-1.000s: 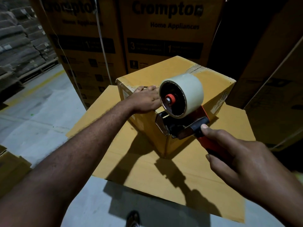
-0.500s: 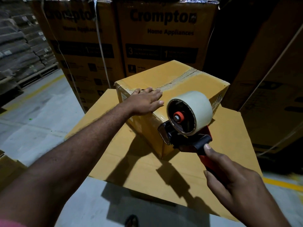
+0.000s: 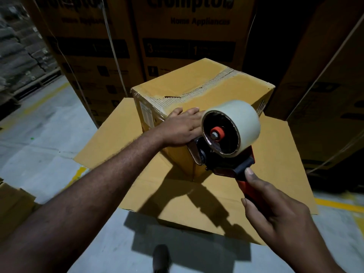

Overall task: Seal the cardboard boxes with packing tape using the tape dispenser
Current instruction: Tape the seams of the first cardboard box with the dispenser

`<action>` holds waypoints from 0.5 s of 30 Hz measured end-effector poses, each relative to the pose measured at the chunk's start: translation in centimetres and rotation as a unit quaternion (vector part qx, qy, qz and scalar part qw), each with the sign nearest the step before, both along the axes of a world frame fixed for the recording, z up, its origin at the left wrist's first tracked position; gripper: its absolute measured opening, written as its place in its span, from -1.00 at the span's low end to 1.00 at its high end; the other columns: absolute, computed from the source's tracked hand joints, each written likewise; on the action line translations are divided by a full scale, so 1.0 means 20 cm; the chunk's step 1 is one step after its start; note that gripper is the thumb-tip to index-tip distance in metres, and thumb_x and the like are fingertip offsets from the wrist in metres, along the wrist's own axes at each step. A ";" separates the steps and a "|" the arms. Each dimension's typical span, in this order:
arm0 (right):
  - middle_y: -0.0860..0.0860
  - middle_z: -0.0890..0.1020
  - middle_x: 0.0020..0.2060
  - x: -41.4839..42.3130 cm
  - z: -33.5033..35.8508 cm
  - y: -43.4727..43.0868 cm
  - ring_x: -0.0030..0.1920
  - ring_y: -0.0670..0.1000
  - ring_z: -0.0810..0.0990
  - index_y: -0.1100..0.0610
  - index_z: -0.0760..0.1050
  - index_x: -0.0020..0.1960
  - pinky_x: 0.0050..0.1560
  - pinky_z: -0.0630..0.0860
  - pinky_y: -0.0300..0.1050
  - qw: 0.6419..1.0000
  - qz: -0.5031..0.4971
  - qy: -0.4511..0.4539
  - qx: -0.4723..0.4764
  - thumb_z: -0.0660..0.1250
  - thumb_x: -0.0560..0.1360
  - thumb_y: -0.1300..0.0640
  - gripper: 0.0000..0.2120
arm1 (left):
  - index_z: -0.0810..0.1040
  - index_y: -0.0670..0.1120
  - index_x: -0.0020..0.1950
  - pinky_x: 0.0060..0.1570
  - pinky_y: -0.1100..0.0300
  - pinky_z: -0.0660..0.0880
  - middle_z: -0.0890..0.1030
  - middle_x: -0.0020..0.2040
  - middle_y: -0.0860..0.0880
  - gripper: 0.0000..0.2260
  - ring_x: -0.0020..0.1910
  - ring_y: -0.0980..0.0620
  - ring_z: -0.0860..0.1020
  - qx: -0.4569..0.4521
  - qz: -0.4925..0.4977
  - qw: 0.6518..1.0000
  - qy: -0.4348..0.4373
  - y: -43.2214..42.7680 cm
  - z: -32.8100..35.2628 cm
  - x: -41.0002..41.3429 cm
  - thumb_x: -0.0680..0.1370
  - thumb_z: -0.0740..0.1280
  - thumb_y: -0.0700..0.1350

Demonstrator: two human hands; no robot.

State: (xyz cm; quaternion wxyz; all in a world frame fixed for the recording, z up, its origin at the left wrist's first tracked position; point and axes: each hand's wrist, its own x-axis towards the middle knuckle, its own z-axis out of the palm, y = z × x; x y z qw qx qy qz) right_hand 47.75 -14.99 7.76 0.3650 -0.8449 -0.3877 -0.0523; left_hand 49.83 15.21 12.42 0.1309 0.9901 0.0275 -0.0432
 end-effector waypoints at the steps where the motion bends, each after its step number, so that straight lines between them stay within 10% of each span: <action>1: -0.28 0.56 0.06 0.00 -0.01 -0.01 0.04 -0.20 0.57 -0.18 0.33 0.47 -0.01 0.43 -0.47 1.000 0.000 -0.004 0.005 0.42 0.45 0.03 -0.38 | 0.11 0.10 0.63 0.56 -0.03 -0.27 0.03 0.65 0.08 -0.55 0.62 0.08 -0.09 -0.005 -0.003 1.000 0.005 0.00 0.00 0.00 0.73 -0.02 0.11; 15: -0.26 0.56 0.04 -0.02 -0.11 -0.06 0.00 -0.13 0.58 -0.15 0.38 0.45 -0.03 0.42 -0.45 1.000 -0.018 -0.012 0.019 0.43 0.38 0.05 -0.35 | -0.03 0.12 0.66 0.49 -0.01 -0.36 -0.10 0.64 0.19 -0.52 0.60 0.18 -0.16 -0.023 -0.031 0.999 0.032 0.08 -0.06 0.06 0.74 -0.01 0.06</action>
